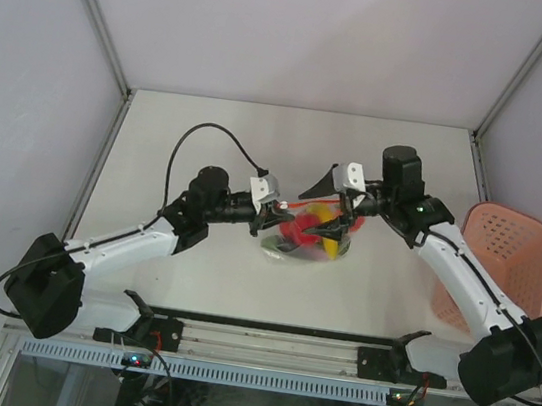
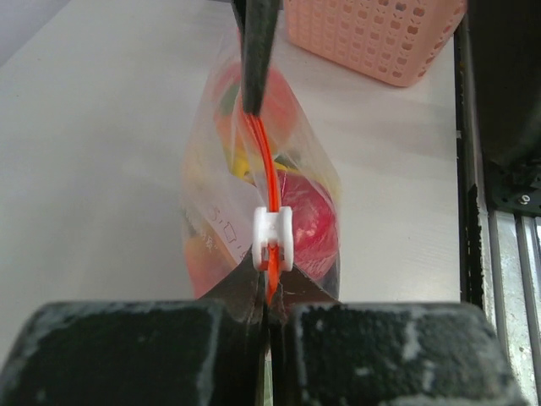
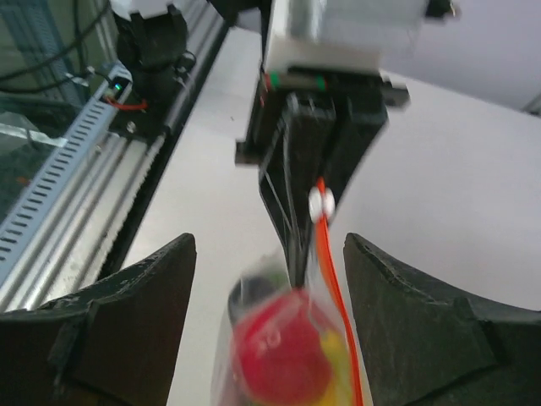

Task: Open the zip-top bag and remove the fake food
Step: Pick up the zipper food storage bag at the center of the board, then unzip the zipper food storage bag at the center of the board.

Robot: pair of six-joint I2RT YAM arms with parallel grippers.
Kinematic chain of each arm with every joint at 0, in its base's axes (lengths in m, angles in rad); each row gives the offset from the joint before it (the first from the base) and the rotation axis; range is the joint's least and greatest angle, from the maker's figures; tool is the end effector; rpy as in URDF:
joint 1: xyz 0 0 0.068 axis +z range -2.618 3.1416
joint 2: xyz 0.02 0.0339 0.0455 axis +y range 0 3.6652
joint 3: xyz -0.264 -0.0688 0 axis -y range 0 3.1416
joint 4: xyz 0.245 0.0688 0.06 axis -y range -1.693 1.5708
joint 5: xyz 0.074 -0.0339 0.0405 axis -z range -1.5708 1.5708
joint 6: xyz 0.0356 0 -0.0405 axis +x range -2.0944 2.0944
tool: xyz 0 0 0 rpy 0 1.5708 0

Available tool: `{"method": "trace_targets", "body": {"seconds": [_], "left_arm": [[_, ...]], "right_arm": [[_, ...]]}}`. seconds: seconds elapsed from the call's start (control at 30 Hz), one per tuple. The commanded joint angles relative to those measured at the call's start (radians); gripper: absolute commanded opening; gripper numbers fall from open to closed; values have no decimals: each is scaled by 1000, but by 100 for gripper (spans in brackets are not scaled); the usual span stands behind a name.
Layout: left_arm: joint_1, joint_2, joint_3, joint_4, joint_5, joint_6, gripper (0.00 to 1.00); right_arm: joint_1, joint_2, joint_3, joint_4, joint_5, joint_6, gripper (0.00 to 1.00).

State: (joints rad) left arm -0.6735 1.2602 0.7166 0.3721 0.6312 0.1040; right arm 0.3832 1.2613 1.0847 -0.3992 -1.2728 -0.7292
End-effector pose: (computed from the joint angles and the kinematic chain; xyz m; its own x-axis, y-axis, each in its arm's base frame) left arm 0.2067 -0.1919 0.2720 -0.0332 0.1337 -0.9905 0.9667 0.2559 0.0021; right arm 0.2304 0.1296 0.3350 0.1920 -0.1335 -0.9723 -0.9729 -0.1561 -0.1707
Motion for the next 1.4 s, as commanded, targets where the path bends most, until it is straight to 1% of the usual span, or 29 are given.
{"method": "trace_targets", "body": {"seconds": [0.0,0.07,0.2,0.3,0.37,0.6,0.7,0.9,1.13,1.3,1.37], "left_arm": [[-22,-28,94,-55,-5,39,0],[-26,-22,102,-67,-3,39,0],[-32,-19,104,-71,1,37,0],[-35,-20,103,-82,0,41,0],[-38,-22,105,-92,-2,49,0],[-41,-28,110,-111,-10,61,0],[-40,-35,110,-116,-20,66,0],[-40,-38,118,-140,-34,76,0],[-40,-35,122,-147,-42,79,0],[-39,-39,122,-151,-50,83,0],[-38,-43,122,-155,-57,88,0]], "right_arm": [[69,-5,4,209,61,270,71],[86,13,5,245,99,318,71],[131,55,4,291,163,353,72],[145,79,4,320,189,379,69],[147,83,4,322,191,388,66],[155,87,4,313,185,379,40],[153,81,4,288,187,351,32],[149,80,4,265,185,327,29],[149,78,4,252,183,313,23],[149,77,4,246,178,305,8],[146,71,4,244,174,301,4]]}}
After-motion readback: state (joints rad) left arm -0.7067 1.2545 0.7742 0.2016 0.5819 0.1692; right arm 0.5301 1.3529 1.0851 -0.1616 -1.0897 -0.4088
